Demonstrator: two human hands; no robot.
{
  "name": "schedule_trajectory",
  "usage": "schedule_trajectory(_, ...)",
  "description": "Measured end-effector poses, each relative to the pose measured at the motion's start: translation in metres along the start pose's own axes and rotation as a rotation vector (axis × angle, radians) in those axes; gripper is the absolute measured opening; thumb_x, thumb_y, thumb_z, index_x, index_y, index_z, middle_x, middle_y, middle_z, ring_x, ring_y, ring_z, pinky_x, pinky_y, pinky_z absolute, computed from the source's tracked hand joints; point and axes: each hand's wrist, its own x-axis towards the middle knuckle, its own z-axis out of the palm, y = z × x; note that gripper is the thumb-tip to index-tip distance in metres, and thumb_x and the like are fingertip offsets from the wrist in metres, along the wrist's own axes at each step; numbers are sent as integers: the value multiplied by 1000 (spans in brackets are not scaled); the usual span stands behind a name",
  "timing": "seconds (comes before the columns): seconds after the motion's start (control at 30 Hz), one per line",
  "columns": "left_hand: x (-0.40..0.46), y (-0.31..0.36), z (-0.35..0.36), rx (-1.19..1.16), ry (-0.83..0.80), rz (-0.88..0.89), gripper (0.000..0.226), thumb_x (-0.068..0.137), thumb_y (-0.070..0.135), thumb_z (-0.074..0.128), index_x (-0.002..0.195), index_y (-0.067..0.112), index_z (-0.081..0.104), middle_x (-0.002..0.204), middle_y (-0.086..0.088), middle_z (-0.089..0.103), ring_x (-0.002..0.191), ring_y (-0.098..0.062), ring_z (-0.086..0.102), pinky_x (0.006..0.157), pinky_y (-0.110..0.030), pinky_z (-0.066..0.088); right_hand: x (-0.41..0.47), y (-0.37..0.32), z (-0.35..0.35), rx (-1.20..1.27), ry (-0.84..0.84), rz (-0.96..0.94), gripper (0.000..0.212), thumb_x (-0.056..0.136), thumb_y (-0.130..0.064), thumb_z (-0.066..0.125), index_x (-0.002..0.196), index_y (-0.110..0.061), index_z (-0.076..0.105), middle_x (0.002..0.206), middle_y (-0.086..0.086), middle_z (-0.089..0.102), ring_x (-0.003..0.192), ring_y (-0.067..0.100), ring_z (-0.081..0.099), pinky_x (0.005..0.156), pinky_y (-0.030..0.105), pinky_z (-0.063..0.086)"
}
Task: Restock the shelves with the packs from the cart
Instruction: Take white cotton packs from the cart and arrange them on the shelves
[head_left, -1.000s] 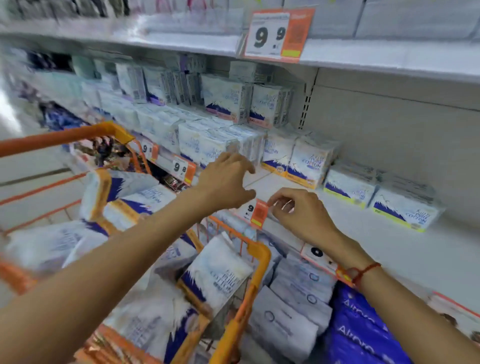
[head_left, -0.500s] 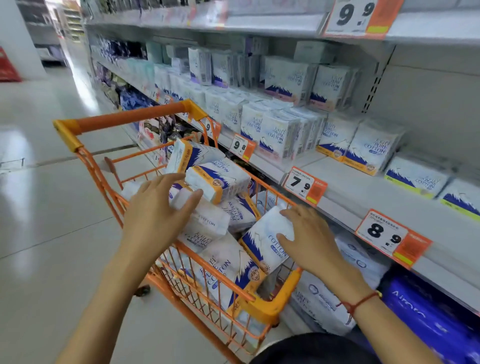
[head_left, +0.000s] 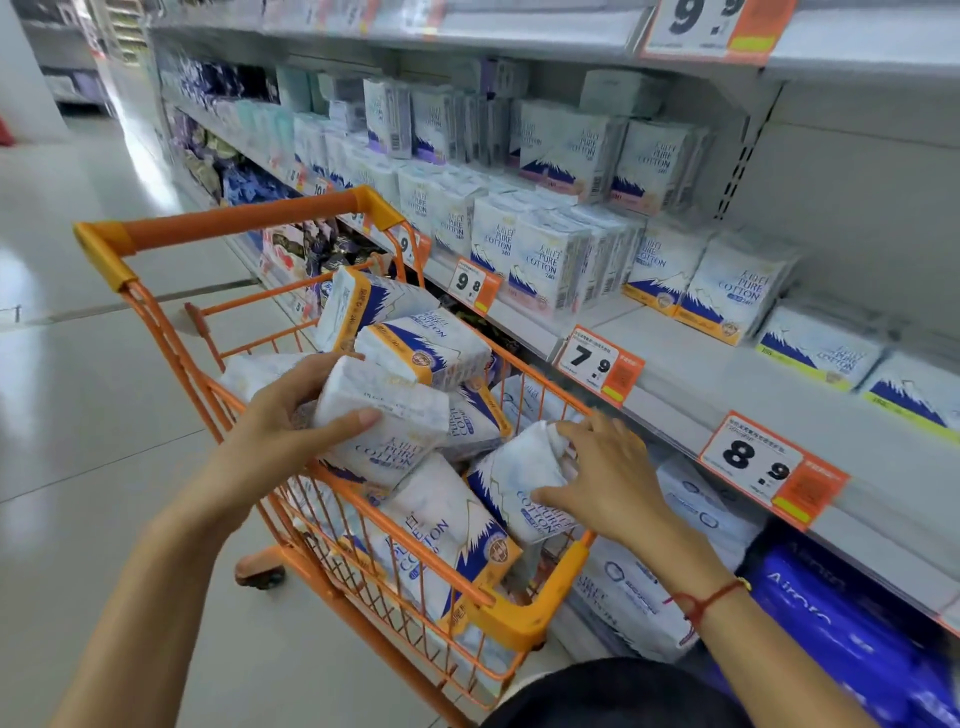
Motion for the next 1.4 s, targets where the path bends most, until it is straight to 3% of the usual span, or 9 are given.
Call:
schedule_trajectory(0.17, 14, 22, 15, -151, 269, 19, 36, 80, 38, 64, 116, 36, 58, 109, 9, 68, 98, -12, 67, 70, -28, 55, -2, 3, -4, 92, -32, -127, 69, 76, -33, 70, 134, -44, 35, 125, -9, 59, 104, 14, 56, 67, 24, 38)
schedule_trajectory(0.3, 39, 44, 33, -129, 272, 60, 20, 83, 42, 61, 102, 36, 62, 106, 8, 69, 95, -11, 66, 71, -24, 51, -2, 12, -9, 561, 46, -20, 65, 71, -34, 78, 122, -44, 40, 120, -11, 61, 108, 10, 57, 88, 33, 50)
schedule_trajectory(0.4, 69, 61, 44, -139, 214, 109, 28, 80, 42, 63, 106, 31, 64, 107, 5, 70, 97, -14, 67, 79, -31, 52, 5, 20, -35, 977, 252, 78, 42, 73, -29, 79, 106, -32, 53, 109, -10, 64, 100, 8, 63, 79, 28, 53)
schedule_trajectory(0.53, 122, 94, 61, -219, 204, 171, 53, 85, 38, 62, 134, 25, 46, 105, 2, 66, 81, -7, 67, 59, -18, 52, 13, 46, -82, 1238, 524, 157, 25, 79, -17, 72, 96, -25, 56, 87, -9, 69, 67, 0, 68, 54, 14, 51)
schedule_trajectory(0.73, 186, 113, 148, 19, -18, 299, 34, 96, 32, 51, 128, 34, 43, 97, 6, 53, 71, 14, 54, 50, -12, 50, 33, 111, -118, 1008, 723, 309, 31, 78, -25, 75, 101, -26, 53, 93, -10, 63, 76, 2, 64, 62, 18, 49)
schedule_trajectory(0.83, 220, 99, 196, 159, -124, 348, 28, 96, 37, 48, 121, 26, 45, 104, -7, 62, 83, -18, 64, 72, -39, 57, 50, 147, -127, 816, 729, 410, 35, 75, -30, 77, 101, -27, 53, 98, -5, 64, 91, 18, 64, 83, 35, 51)
schedule_trajectory(1.17, 294, 42, 281, 380, -324, 332, 32, 97, 28, 47, 125, 15, 42, 125, -13, 50, 99, -27, 54, 83, -38, 48, 118, 194, -120, 380, 622, 392, 29, 80, -37, 71, 105, -22, 65, 101, -5, 68, 92, 19, 64, 77, 31, 50)
schedule_trajectory(1.27, 300, 42, 276, 568, -189, 506, 33, 93, 28, 56, 124, 18, 49, 134, -6, 43, 119, -25, 44, 98, -35, 39, 131, 193, -114, 60, 561, 317, 30, 81, -41, 67, 105, -23, 66, 104, 1, 64, 99, 24, 58, 71, 27, 41)
schedule_trajectory(1.4, 298, 46, 264, 1087, -240, 858, 67, 78, 36, 73, 136, 28, 40, 137, 3, 39, 128, -19, 34, 105, -35, 27, 131, 197, -108, -192, 401, 250, 70, 68, -36, 77, 131, -27, 48, 127, 3, 38, 118, 21, 33, 94, 30, 29)
